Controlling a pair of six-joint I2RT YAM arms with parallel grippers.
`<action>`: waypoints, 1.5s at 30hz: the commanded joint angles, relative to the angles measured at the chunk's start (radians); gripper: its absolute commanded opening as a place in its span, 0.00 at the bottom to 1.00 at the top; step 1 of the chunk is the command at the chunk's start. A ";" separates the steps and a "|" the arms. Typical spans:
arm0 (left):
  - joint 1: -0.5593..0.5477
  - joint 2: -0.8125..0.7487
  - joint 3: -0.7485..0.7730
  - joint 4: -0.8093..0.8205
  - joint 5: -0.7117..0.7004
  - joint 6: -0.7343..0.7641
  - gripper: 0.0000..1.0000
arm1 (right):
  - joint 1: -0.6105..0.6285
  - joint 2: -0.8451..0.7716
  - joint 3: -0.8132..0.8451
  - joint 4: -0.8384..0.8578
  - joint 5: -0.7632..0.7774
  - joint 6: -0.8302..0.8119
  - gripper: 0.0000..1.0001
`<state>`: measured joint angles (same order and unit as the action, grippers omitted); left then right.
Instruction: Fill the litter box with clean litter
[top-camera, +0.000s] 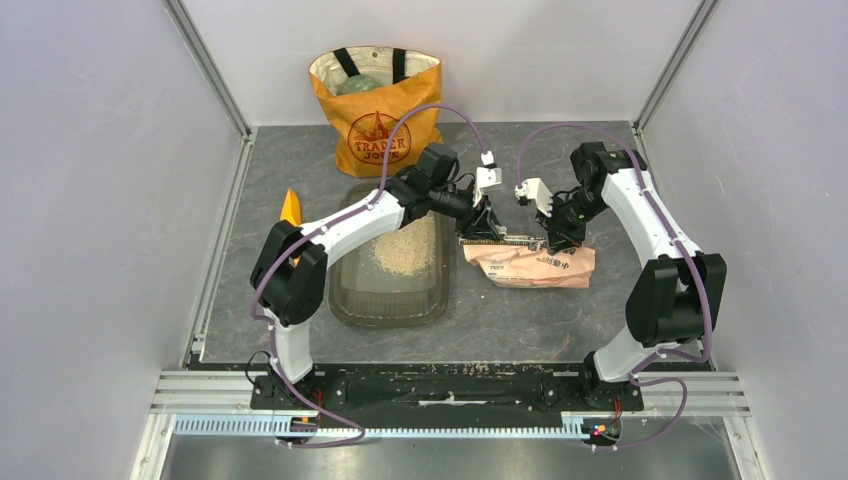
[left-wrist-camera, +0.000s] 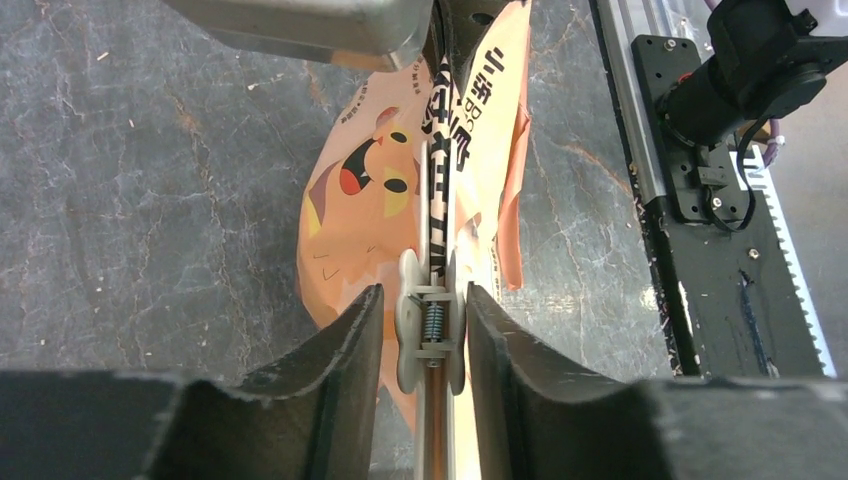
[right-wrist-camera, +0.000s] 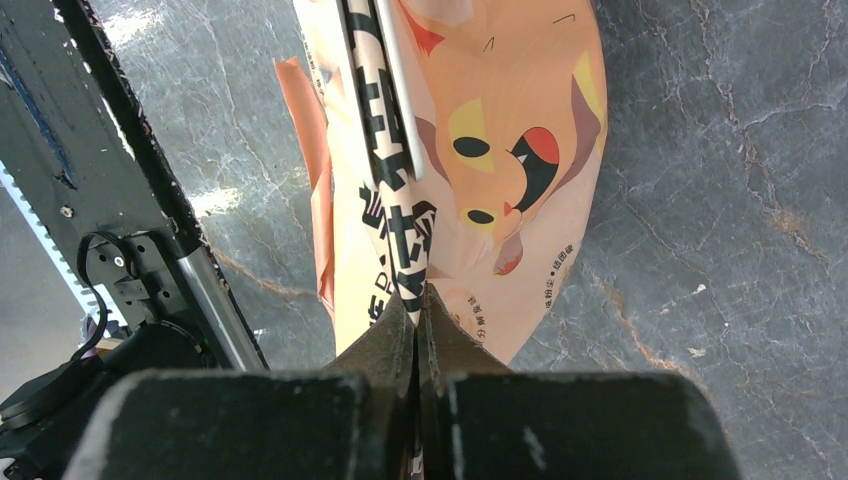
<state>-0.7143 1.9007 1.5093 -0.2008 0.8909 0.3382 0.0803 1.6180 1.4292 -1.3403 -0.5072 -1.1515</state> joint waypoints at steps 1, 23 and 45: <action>-0.005 0.000 0.043 -0.002 0.012 0.024 0.35 | -0.010 -0.044 0.039 -0.038 -0.011 -0.016 0.00; -0.007 -0.011 -0.236 0.492 -0.003 -0.245 0.02 | -0.011 -0.042 0.059 -0.057 -0.030 0.014 0.00; -0.031 -0.064 -0.247 0.350 -0.119 -0.017 0.61 | -0.013 -0.027 0.069 -0.064 -0.016 0.012 0.00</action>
<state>-0.7521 1.8893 1.2480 0.1768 0.8028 0.2630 0.0734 1.6180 1.4406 -1.3590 -0.4946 -1.1454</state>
